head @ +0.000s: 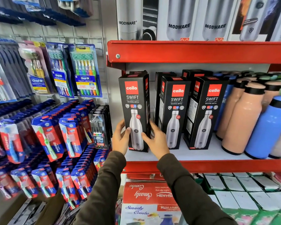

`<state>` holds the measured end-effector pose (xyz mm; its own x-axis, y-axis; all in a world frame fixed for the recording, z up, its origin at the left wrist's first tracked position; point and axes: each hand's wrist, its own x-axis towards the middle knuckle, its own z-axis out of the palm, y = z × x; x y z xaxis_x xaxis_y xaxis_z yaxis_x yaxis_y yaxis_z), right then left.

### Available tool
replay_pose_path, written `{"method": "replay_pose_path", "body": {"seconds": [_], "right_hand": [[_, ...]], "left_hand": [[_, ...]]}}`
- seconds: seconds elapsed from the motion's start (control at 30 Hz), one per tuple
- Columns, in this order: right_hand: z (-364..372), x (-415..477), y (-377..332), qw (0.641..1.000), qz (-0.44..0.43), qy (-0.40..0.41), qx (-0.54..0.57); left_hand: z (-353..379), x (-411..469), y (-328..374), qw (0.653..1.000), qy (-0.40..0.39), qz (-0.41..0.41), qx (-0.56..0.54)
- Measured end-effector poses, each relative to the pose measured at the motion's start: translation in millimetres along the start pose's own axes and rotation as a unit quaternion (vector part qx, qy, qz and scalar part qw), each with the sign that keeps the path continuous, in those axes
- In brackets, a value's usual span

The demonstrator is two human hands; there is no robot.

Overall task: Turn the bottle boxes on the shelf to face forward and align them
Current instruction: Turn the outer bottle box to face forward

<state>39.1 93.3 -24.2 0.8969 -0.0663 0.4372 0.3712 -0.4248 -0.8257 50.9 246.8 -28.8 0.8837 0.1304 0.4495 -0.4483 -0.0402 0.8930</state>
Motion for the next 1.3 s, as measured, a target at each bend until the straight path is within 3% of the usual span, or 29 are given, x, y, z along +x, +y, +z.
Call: {"method": "replay_pose_path", "body": {"seconds": [0.4,1.3], "right_hand": [[4,6,2,0.997,0.014,0.015,-0.070],[3,-18,6,0.998,0.045,0.023,0.040]], "left_hand": [[13,1,-10,0.999,0.009,0.014,0.033],[4,-24,-4,0.999,0.015,-0.028,0.019]]}}
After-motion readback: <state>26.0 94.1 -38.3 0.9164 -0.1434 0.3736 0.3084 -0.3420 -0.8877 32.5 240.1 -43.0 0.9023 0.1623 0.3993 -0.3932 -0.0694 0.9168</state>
